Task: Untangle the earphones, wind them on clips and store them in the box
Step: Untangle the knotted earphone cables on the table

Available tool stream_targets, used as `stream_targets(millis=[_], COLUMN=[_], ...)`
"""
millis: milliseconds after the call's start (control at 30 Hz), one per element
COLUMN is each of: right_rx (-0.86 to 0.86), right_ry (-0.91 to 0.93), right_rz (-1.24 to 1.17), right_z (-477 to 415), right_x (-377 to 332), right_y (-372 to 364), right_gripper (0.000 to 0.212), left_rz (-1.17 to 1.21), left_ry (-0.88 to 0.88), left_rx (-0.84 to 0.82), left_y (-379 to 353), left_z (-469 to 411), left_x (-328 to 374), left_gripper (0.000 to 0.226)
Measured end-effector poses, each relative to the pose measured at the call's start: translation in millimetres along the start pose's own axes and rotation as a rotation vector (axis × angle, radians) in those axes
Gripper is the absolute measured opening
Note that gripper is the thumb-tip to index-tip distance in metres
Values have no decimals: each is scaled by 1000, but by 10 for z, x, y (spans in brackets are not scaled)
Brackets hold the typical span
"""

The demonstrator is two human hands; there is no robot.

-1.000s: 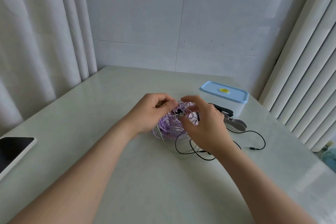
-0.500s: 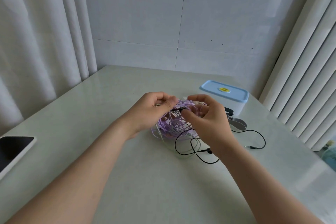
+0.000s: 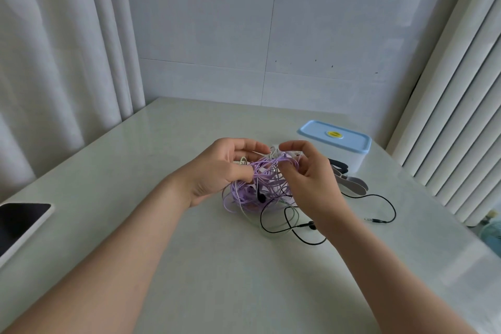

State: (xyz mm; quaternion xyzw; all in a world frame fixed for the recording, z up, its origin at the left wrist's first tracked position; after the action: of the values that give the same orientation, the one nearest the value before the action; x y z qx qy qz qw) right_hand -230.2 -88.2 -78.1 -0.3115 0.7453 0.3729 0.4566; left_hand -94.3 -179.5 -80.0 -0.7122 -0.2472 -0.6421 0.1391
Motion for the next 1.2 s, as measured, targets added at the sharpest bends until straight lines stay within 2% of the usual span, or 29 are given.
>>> stream_targets(millis=[100, 200, 300, 433, 667, 767, 900, 1000, 1067, 1200], right_rx=[54, 70, 43, 81, 155, 152, 98, 54, 44, 91], right_ry=[48, 81, 32, -63, -131, -122, -87, -98, -88, -38], right_rz=[81, 147, 86, -60, -13, 171, 525, 768, 811, 786], right_z=[-4, 11, 42, 64, 38, 8, -9, 4, 12, 14], right_x=[-40, -94, -89, -77, 63, 47, -1, -24, -66, -125], right_y=[58, 95, 86, 145, 269, 323, 277, 220, 198, 239], right_gripper=[27, 33, 38, 26, 36, 41, 23, 17, 16, 25], left_rz=[66, 22, -45, -96, -113, -173, -220, -247, -256, -286], left_ry=[-9, -7, 3, 36, 102, 117, 77, 61, 57, 11], left_rx=[14, 78, 136, 229, 415, 531, 622, 666, 673, 656], left_y=[8, 70, 118, 203, 422, 547, 647, 684, 690, 688], left_z=[-1, -12, -31, -30, 27, 101, 146, 173, 180, 161], left_x=[36, 20, -18, -42, -61, -25, 3, 9, 9, 30], left_gripper=[52, 43, 33, 36, 36, 34, 32, 9, 4, 8])
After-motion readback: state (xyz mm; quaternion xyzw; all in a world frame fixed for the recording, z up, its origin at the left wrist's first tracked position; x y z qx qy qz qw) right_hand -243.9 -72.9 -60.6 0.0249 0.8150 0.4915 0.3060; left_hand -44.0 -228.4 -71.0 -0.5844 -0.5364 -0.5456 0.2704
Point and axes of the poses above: each hand's wrist, its own z-axis away from the middle knuckle, its own y-axis out of the back of the hand, x = y × z, the point moved 10 cm from there along -z, towards the middle knuckle, and after that the axes turned 4 degrees about -x, right-handed, at the moved point
